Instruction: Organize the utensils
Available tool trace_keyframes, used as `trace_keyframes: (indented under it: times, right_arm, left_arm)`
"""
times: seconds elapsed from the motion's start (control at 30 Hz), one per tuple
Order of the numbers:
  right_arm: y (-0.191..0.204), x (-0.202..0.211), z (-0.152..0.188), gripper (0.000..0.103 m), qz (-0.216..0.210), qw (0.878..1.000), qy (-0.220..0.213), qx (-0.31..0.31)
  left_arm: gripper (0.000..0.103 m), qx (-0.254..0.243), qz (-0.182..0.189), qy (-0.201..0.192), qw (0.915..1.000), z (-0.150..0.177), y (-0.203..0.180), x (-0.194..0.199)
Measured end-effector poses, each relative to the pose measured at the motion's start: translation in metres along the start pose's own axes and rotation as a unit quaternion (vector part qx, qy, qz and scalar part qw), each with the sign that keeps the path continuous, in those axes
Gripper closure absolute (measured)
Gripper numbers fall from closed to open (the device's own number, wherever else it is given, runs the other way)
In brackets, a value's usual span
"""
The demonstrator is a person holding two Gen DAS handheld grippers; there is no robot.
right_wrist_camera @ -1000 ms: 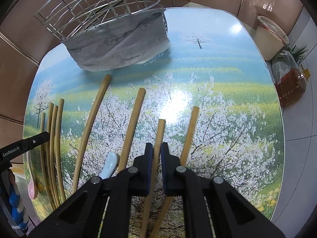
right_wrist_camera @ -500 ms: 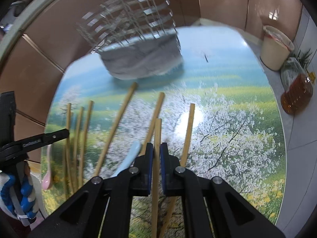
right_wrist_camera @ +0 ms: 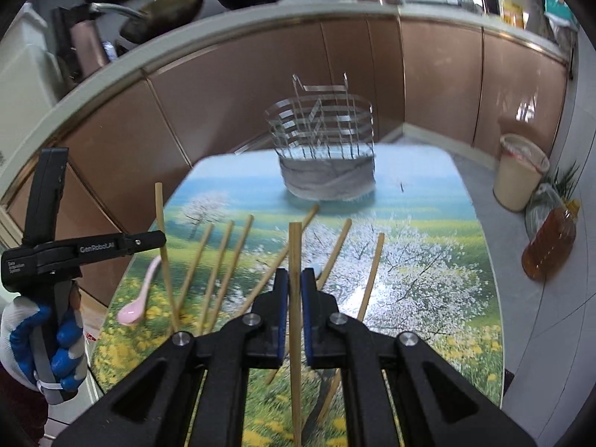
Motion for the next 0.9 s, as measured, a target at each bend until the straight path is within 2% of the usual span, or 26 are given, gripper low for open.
trace_keyframes:
  times: [0.2, 0.27, 0.5, 0.9]
  right_arm:
    - [0.016, 0.037, -0.01, 0.097, -0.003, 0.999, -0.044, 0.016]
    - [0.022, 0.05, -0.013, 0.097, -0.004, 0.998, -0.057, 0.02]
    - [0.035, 0.079, -0.024, 0.097, 0.001, 0.995, -0.09, 0.038]
    - [0.04, 0.102, -0.04, 0.097, 0.005, 0.992, -0.115, 0.05]
  left_arm:
    - [0.098, -0.001, 0.013, -0.042, 0.9991, 0.001, -0.009, 0.044]
    - [0.103, -0.002, 0.016, -0.054, 0.9984, -0.001, -0.011, 0.057]
    - [0.103, -0.005, 0.023, -0.092, 0.9955, -0.009, -0.014, 0.095]
    - [0.103, 0.01, 0.031, -0.095, 0.995, -0.007, 0.003, 0.106]
Point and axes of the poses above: each gripper's, at about its wrist camera, not at the fingertips, and x roughly against the way its jaws point, y to its left, z to its underside, the point moved 9 cm from there along -x, roughly the way its jaws point, and after that the axes turned 6 degrees about -z, right-handed, at the moved point
